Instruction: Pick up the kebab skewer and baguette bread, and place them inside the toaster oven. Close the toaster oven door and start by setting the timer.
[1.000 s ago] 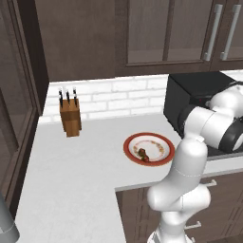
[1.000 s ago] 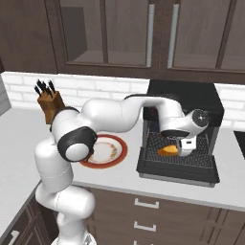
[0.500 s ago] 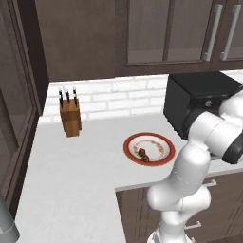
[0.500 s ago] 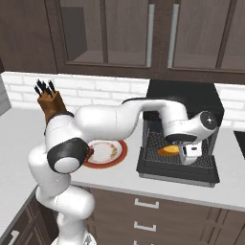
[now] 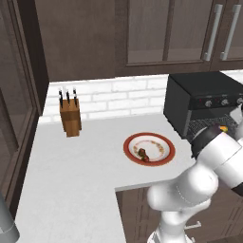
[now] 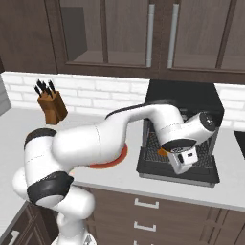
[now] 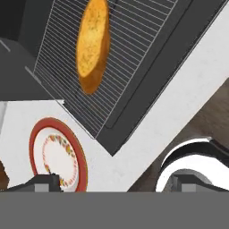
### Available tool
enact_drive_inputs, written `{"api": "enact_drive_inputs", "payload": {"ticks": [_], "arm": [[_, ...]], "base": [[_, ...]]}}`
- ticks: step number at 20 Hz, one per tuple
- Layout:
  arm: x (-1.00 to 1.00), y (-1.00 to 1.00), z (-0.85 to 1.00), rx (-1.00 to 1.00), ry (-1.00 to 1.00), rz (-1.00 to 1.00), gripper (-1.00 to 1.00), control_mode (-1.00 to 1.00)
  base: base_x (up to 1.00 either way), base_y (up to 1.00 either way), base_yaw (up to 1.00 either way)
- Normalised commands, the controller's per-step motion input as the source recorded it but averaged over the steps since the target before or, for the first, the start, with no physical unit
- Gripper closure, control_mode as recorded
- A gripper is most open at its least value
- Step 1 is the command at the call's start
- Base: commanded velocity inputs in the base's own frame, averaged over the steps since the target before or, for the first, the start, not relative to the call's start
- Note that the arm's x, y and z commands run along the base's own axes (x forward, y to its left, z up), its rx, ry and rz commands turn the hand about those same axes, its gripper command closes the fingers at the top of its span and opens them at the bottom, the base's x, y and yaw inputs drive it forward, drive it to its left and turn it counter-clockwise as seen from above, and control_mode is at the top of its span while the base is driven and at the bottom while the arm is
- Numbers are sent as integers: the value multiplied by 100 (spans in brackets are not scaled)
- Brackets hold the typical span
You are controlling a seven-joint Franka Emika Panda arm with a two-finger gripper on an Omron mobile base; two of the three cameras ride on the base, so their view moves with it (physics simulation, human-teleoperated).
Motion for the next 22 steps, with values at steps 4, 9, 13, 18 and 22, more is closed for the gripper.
{"api": "enact_drive_inputs", "payload": {"ticks": [4, 9, 13, 18, 22], "arm": [[-36, 100, 0, -24, 0, 20, -100, -100], [-10, 100, 0, -29, 0, 19, -100, -100], [0, 100, 0, -26, 0, 21, -100, -100], [1, 99, 0, -21, 0, 22, -100, -100], [12, 56, -2, -11, 0, 20, -100, -100]], "base": [[0, 0, 0], [0, 0, 0], [0, 0, 0], [0, 0, 0], [0, 0, 0]]}}
